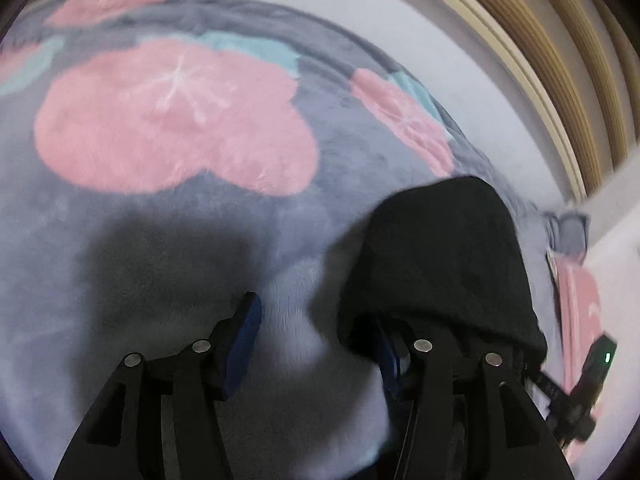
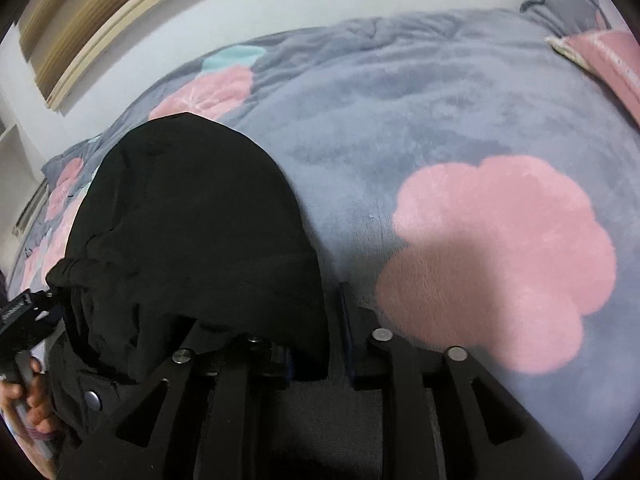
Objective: Fold large clothes
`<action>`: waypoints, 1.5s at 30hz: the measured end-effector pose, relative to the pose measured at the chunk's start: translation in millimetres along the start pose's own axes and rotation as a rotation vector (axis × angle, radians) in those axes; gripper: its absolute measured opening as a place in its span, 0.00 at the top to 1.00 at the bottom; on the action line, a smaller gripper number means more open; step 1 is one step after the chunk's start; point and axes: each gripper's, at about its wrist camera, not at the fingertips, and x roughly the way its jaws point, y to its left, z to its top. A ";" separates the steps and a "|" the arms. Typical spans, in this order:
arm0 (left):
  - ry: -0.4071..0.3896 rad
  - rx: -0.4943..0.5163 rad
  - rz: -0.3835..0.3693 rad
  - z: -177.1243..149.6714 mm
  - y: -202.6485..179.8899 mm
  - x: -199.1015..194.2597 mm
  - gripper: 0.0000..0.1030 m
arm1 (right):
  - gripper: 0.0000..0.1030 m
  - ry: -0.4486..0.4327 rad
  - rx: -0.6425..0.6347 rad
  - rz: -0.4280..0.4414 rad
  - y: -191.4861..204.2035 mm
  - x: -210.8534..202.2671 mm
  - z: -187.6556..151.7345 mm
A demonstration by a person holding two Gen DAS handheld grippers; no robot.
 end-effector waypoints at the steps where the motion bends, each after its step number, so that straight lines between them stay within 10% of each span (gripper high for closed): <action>1: 0.016 0.029 -0.017 1.8 -0.6 -5.8 0.46 | 0.71 0.001 -0.013 -0.004 2.7 -4.9 -0.9; 7: -0.050 0.098 -0.297 13.6 -10.6 -76.0 0.26 | 0.39 -0.004 -0.165 0.047 24.8 -65.3 -4.2; 13: -0.131 0.062 -0.198 35.2 -23.7 -46.3 0.24 | 0.33 -0.088 -0.261 0.053 46.6 -91.9 16.1; 19: 0.011 -0.131 -0.352 23.2 25.4 31.6 0.24 | 0.29 -0.058 -0.126 0.081 22.0 -41.3 48.3; 25: 0.027 -0.004 -0.405 20.7 6.2 36.3 0.26 | 0.30 0.070 0.014 0.307 -10.6 28.6 42.1; 33: 0.010 0.133 -0.355 14.1 -14.5 34.5 0.77 | 0.60 -0.017 -0.177 0.273 23.0 14.0 33.5; 45: -0.132 0.425 -0.164 -18.7 -71.2 -20.8 0.85 | 0.85 -0.122 -0.374 0.086 55.1 -74.0 18.3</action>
